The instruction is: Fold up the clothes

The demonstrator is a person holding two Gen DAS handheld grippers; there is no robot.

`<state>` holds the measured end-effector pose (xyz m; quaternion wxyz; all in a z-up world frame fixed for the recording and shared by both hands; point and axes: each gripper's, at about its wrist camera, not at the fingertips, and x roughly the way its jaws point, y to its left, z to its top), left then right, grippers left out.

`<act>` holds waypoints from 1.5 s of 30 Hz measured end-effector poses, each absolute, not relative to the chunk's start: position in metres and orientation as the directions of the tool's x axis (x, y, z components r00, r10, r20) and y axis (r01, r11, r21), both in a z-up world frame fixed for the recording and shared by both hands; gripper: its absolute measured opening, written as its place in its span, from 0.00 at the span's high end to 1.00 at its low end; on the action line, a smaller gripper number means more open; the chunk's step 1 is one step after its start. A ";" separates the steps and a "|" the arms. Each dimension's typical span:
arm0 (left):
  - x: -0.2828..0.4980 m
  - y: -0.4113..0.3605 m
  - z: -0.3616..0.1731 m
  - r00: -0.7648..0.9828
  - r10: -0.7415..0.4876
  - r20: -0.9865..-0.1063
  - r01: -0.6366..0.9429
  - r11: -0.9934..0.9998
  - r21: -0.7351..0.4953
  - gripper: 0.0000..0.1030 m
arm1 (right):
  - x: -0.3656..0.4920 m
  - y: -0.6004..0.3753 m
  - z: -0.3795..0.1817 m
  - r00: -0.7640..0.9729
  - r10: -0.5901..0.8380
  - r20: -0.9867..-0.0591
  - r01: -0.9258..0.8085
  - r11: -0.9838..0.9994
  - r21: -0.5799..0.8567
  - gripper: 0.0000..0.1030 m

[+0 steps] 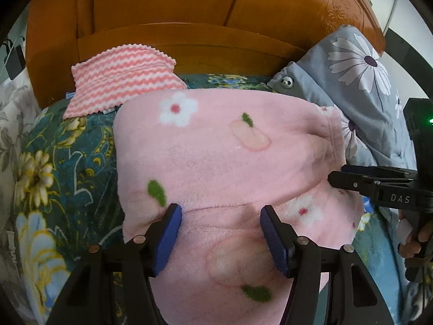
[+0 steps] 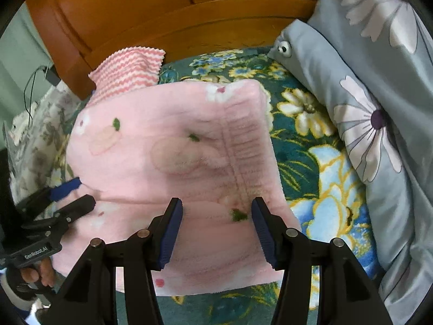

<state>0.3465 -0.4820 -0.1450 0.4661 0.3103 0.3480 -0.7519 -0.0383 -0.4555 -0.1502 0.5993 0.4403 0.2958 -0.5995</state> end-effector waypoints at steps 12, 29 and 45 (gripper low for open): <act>0.354 -0.417 -0.129 -0.344 -0.545 -0.764 0.935 -0.276 -0.224 0.12 | -0.025 -0.399 -0.122 0.044 -0.540 -0.840 0.968 -0.187 0.170 0.47; 0.345 -0.363 -0.192 -0.210 -0.590 -0.780 0.976 -0.173 -0.132 0.00 | 0.000 -0.351 -0.195 0.017 -0.484 -0.875 0.967 -0.213 0.136 0.36; 0.338 -0.367 -0.210 -0.097 -0.604 -0.791 0.992 -0.120 -0.031 0.00 | 0.021 -0.336 -0.200 -0.067 -0.562 -0.824 0.979 -0.196 0.054 0.27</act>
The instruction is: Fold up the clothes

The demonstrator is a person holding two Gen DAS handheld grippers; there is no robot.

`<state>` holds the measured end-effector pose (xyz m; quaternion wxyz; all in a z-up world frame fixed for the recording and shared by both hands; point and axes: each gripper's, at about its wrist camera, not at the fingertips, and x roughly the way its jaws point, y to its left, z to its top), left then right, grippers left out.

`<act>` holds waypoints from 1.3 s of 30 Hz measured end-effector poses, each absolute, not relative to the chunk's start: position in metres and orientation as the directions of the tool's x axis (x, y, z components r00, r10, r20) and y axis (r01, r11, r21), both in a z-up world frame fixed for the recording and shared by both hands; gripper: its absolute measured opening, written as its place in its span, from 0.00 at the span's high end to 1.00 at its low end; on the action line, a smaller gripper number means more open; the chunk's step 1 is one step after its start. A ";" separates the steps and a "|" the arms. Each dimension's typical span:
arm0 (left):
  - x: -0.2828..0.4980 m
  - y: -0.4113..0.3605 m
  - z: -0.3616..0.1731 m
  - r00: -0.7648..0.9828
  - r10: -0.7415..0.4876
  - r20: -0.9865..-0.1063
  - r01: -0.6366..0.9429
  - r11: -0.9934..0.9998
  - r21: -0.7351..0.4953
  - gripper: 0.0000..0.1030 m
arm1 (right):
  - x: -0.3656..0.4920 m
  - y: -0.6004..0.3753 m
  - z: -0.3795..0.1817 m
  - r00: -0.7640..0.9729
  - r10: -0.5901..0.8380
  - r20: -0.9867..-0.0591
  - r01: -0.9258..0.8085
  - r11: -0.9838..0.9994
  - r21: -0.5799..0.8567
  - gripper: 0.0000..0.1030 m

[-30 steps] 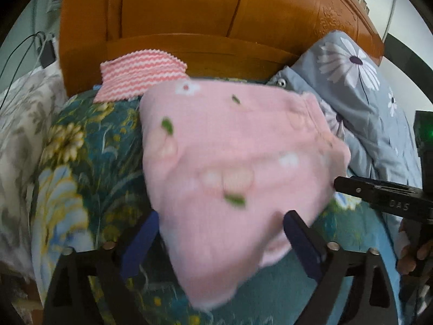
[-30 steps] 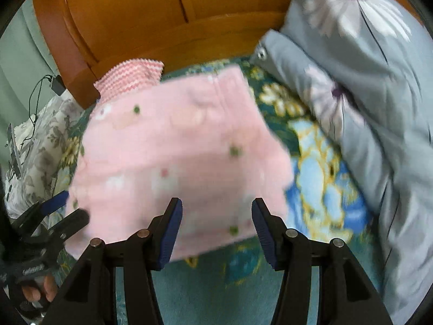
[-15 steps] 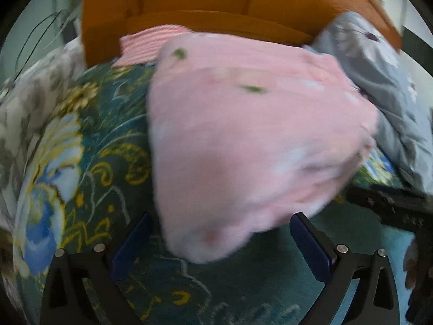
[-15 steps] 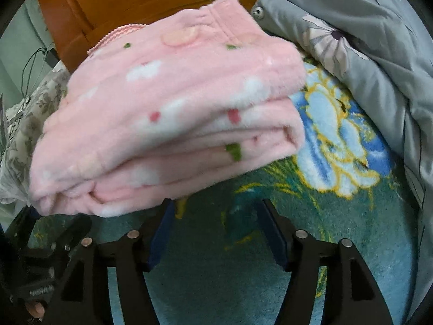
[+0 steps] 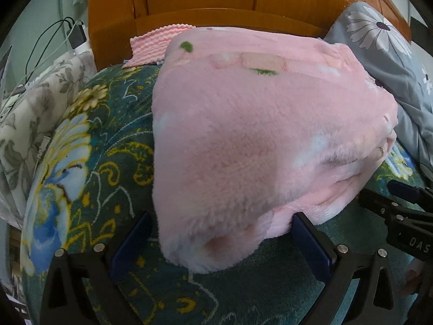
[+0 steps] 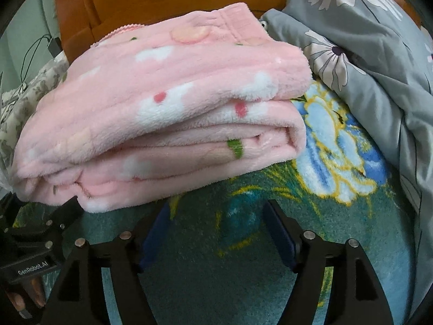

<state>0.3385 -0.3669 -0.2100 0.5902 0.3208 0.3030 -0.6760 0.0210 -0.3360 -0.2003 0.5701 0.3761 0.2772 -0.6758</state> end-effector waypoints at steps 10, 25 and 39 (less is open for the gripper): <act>0.337 -0.368 -0.211 -0.092 -0.607 -0.789 0.992 -0.121 -0.022 0.00 | 0.034 -0.325 -0.197 -0.092 -0.607 -0.790 0.978 -0.203 0.042 0.19; 0.338 -0.369 -0.213 -0.096 -0.611 -0.786 0.992 -0.120 -0.028 0.00 | 0.046 -0.316 -0.198 -0.076 -0.596 -0.800 0.986 -0.162 0.027 0.01; 0.338 -0.369 -0.213 -0.097 -0.611 -0.786 0.992 -0.120 -0.029 0.00 | 0.058 -0.299 -0.185 -0.088 -0.596 -0.798 0.986 -0.169 0.018 0.01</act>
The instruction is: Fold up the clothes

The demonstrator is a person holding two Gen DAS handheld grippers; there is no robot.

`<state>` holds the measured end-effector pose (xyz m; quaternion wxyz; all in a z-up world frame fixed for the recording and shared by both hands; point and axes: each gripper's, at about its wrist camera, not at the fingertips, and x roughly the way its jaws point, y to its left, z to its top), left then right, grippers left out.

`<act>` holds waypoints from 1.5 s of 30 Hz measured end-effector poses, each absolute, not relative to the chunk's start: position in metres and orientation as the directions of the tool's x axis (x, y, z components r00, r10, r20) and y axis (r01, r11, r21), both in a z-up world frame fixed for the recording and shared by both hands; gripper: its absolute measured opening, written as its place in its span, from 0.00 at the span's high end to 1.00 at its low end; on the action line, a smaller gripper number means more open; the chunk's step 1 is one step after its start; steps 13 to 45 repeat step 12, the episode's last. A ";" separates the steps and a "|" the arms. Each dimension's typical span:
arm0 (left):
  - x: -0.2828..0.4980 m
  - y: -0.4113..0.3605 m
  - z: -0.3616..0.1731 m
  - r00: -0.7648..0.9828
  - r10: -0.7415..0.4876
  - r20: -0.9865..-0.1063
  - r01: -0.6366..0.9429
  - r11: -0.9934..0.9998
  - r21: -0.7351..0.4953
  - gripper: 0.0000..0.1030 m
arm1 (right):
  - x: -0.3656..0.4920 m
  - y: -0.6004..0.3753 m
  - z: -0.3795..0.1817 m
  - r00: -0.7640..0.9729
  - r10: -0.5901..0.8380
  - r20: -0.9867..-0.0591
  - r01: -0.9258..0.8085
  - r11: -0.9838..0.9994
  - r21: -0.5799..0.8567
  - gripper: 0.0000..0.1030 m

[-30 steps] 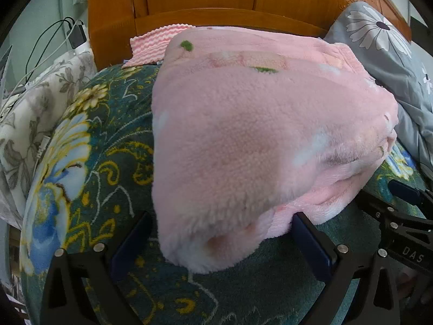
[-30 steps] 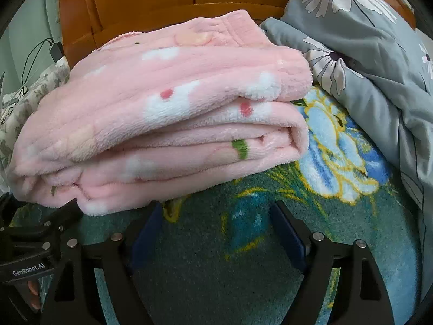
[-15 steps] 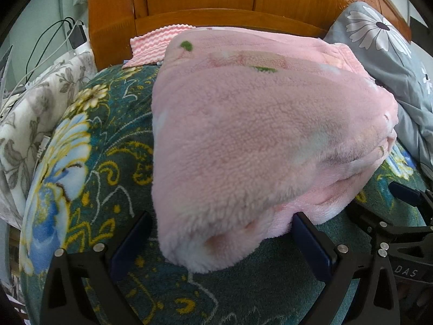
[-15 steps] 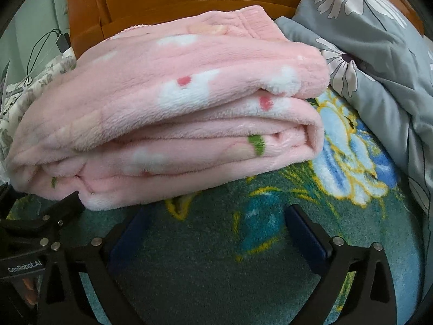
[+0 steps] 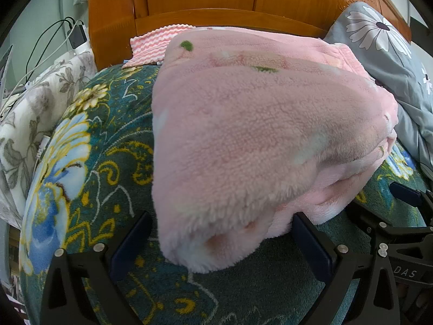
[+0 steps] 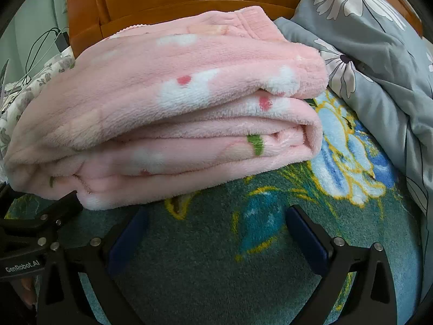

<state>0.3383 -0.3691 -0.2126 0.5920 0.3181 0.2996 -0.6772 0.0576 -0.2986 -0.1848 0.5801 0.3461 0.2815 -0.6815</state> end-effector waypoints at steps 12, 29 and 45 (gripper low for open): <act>0.338 -0.369 -0.213 -0.096 -0.613 -0.784 0.993 -0.119 -0.029 0.00 | 0.065 -0.285 -0.174 -0.088 -0.595 -0.799 0.985 -0.169 0.018 0.00; 0.338 -0.369 -0.213 -0.096 -0.613 -0.784 0.993 -0.119 -0.029 0.00 | 0.065 -0.285 -0.174 -0.088 -0.595 -0.799 0.985 -0.169 0.018 0.00; 0.338 -0.369 -0.213 -0.096 -0.613 -0.784 0.993 -0.119 -0.029 0.00 | 0.065 -0.285 -0.174 -0.088 -0.595 -0.799 0.985 -0.169 0.018 0.00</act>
